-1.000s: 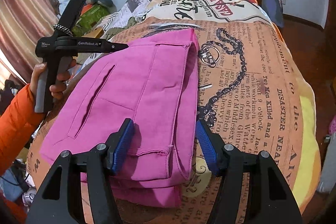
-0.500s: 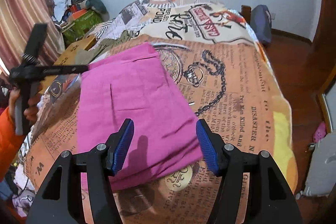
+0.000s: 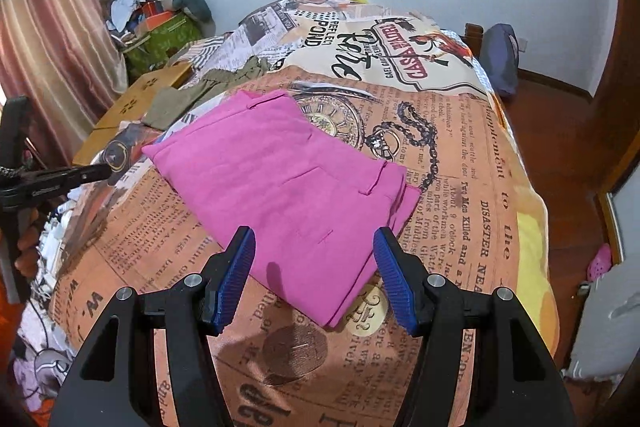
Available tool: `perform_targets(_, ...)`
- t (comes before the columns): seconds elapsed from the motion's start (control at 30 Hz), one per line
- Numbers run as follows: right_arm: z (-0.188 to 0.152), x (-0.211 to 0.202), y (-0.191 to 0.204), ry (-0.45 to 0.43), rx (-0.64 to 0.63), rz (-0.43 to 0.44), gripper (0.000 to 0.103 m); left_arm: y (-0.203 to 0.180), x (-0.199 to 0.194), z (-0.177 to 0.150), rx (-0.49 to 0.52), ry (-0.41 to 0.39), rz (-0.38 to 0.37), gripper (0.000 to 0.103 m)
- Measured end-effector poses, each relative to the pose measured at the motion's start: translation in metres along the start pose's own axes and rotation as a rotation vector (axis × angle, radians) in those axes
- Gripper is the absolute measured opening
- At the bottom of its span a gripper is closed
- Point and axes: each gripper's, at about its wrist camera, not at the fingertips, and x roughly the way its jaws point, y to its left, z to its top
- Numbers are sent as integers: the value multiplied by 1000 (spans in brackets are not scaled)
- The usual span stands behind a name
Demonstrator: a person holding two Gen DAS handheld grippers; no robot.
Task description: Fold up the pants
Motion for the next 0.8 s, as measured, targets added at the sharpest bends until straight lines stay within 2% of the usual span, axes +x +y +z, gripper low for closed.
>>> perform_targets(0.13,4,2,1,-9,10,8,58,-20,-9,16,76,-29,-10,2)
perform_targets(0.27,14,9,6,-16,6,38,58,-50,-2,40,156,-29,-43,15)
perform_targets(0.4,27,28,11,-6,11,78,58,-81,25,63,217,18,-111,16)
perform_targets(0.57,33,64,13,65,26,122,58,-112,75,78,285,100,-148,16)
perform_targets(0.7,22,82,9,115,59,157,58,-115,114,73,297,172,-122,17)
perform_targets(0.8,14,72,4,112,66,161,58,-108,113,69,287,148,-157,17)
